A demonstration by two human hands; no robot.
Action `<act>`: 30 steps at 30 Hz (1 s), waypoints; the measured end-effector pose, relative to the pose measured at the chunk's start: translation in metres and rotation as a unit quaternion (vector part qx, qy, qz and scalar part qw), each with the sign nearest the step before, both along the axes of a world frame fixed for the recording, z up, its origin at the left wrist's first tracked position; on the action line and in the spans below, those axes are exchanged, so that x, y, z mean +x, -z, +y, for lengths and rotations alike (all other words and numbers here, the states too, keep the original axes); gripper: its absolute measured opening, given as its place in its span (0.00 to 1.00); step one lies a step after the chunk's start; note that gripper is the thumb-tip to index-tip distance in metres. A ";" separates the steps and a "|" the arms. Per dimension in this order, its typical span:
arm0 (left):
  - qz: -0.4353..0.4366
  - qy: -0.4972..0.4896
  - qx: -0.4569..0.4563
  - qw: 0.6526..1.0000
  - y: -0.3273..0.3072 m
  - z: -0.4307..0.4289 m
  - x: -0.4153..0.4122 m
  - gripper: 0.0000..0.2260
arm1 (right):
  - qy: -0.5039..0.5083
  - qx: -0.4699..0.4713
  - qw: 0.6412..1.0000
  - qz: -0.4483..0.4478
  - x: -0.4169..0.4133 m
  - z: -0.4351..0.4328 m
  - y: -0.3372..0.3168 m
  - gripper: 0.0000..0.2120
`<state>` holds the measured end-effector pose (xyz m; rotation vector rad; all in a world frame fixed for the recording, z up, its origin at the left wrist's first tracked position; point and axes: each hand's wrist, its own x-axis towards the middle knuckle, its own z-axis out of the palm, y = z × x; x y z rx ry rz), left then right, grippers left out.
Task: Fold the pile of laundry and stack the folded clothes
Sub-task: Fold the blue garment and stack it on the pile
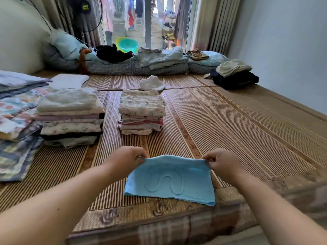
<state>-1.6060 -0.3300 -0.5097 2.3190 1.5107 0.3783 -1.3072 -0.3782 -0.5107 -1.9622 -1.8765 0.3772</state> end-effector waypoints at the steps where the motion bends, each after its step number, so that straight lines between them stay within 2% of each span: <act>1: 0.017 0.028 -0.003 0.999 -0.002 -0.010 -0.006 0.05 | -0.019 -0.007 1.000 -0.001 0.002 -0.012 -0.001 0.08; 4: 0.074 0.087 -0.031 0.993 -0.003 -0.035 -0.026 0.05 | -0.071 -0.084 0.994 -0.002 0.002 -0.044 -0.006 0.08; 8: 0.117 0.119 -0.130 0.977 -0.002 -0.056 -0.039 0.04 | -0.090 -0.233 0.968 -0.028 -0.003 -0.062 -0.006 0.05; 11: 0.058 0.059 -0.160 0.984 0.003 -0.054 -0.033 0.07 | -0.036 -0.202 0.976 0.074 -0.011 -0.054 -0.003 0.02; 13: 0.023 -0.017 -0.097 0.995 0.009 -0.042 -0.024 0.09 | 0.023 -0.150 0.986 0.072 -0.015 -0.043 0.003 0.10; 15: 0.040 -0.081 -0.053 0.994 0.016 -0.029 -0.013 0.15 | 0.062 -0.164 0.984 0.035 -0.016 -0.033 0.011 0.25; 17: 0.100 -0.123 -0.092 0.983 0.024 -0.020 -0.005 0.26 | 0.075 -0.214 0.974 -0.006 -0.018 -0.028 0.021 0.31; 18: 0.140 -0.131 -0.116 0.975 0.028 -0.017 -0.003 0.26 | 0.075 -0.235 0.969 -0.017 -0.019 -0.027 0.024 0.28; 20: 0.177 -0.124 -0.148 0.965 0.032 -0.015 0.000 0.19 | 0.067 -0.247 0.967 0.008 -0.021 -0.029 0.023 0.15; 22: 0.112 -0.113 -0.166 0.973 0.033 -0.014 -0.001 0.10 | 0.056 -0.222 0.970 0.076 -0.022 -0.031 0.020 0.07; 24: -0.016 -0.109 -0.187 0.976 0.030 -0.017 -0.005 0.06 | 0.064 -0.167 0.965 0.191 -0.019 -0.034 0.016 0.07; 26: -0.120 -0.112 -0.187 0.969 0.023 -0.022 -0.012 0.06 | 0.071 -0.115 0.940 0.313 -0.018 -0.037 0.011 0.09; 28: -0.186 -0.125 -0.175 0.959 0.018 -0.025 -0.018 0.03 | 0.079 -0.073 0.916 0.385 -0.018 -0.038 0.005 0.06; 30: -0.256 -0.144 -0.181 0.939 0.012 -0.028 -0.022 0.05 | 0.086 -0.045 0.893 0.440 -0.022 -0.038 -0.004 0.04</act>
